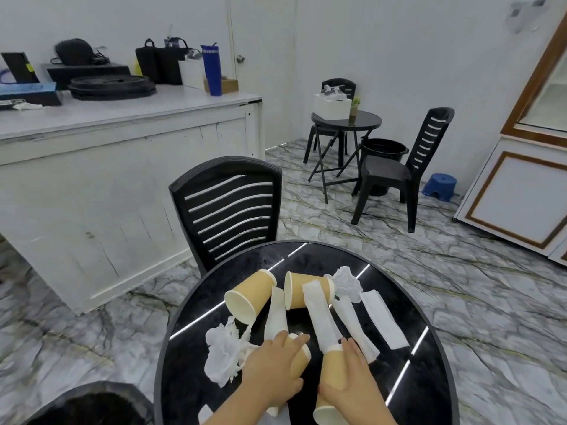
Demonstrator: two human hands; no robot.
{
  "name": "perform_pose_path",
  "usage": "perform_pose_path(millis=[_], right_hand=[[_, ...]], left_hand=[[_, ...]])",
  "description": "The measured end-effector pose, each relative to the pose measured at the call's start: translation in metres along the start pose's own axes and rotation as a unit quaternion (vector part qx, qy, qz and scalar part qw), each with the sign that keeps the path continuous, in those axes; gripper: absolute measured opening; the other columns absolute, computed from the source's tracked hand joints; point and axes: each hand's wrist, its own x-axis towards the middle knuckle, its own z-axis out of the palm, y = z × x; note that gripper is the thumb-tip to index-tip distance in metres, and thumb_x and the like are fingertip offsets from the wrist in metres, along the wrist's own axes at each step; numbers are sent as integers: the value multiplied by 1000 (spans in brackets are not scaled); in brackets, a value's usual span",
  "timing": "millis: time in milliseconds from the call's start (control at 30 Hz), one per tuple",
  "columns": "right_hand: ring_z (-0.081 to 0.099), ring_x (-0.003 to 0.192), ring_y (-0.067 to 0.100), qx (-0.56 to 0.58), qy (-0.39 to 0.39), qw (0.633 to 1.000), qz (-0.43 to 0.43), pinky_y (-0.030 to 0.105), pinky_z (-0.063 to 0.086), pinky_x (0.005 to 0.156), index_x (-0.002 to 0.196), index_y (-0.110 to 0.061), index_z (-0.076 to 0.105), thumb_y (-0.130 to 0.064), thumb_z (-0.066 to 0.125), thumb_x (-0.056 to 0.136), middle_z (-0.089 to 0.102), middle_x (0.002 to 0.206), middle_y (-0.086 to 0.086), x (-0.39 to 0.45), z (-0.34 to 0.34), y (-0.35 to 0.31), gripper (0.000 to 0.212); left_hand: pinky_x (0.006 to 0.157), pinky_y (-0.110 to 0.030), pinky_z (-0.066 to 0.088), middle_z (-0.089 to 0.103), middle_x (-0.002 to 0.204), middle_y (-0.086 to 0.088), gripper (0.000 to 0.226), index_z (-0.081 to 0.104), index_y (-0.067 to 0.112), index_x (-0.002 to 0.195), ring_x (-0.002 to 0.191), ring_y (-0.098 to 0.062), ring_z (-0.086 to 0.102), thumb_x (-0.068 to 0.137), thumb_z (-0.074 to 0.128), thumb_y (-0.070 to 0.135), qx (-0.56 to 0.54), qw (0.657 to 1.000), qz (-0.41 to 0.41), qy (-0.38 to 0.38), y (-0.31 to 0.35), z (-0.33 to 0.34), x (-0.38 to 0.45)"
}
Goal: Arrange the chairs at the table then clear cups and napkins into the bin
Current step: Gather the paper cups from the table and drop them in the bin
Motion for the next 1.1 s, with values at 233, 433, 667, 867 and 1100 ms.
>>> perform_pose_path(millis=[233, 433, 667, 867, 1100], right_hand=[[11, 144, 17, 41, 13, 999, -19, 30, 17, 115, 147, -13, 4, -21, 68, 77, 8, 157, 4, -9, -1, -14, 95], [16, 137, 6, 74, 4, 991, -112, 30, 20, 113, 148, -21, 8, -24, 73, 73, 16, 151, -9, -10, 5, -71, 99], [10, 142, 8, 50, -49, 974, -214, 25, 14, 113, 148, -22, 9, -28, 71, 75, 13, 153, -12, -25, 73, -179, 97], [5, 141, 2, 22, -125, 946, -300, 23, 11, 114, 149, -22, 8, -27, 69, 73, 6, 156, -11, -58, 163, -273, 97], [-1, 145, 11, -44, -195, 915, -349, 28, 8, 116, 149, -18, 5, -32, 68, 76, 0, 158, -3, -87, 270, -343, 98]], left_hand=[[91, -35, 45, 19, 151, 12, 76, 11, 51, 139, 124, -18, 42, 78, 55, 45, -142, 987, -30, 68, -16, -11, -20], [89, -36, 44, 25, 146, 18, 73, 16, 47, 138, 124, -18, 41, 77, 56, 50, -215, 961, -54, 163, -57, -39, -53], [97, -26, 33, 28, 148, 9, 75, 17, 46, 141, 130, -11, 36, 80, 61, 41, -313, 904, -105, 272, -160, -71, -139], [95, -31, 36, 33, 144, 9, 74, 20, 49, 138, 128, -13, 38, 79, 62, 38, -345, 861, -197, 319, -256, -67, -236], [97, -34, 38, 38, 143, 2, 76, 23, 44, 139, 125, -17, 43, 77, 65, 34, -372, 806, -289, 359, -337, -37, -326]])
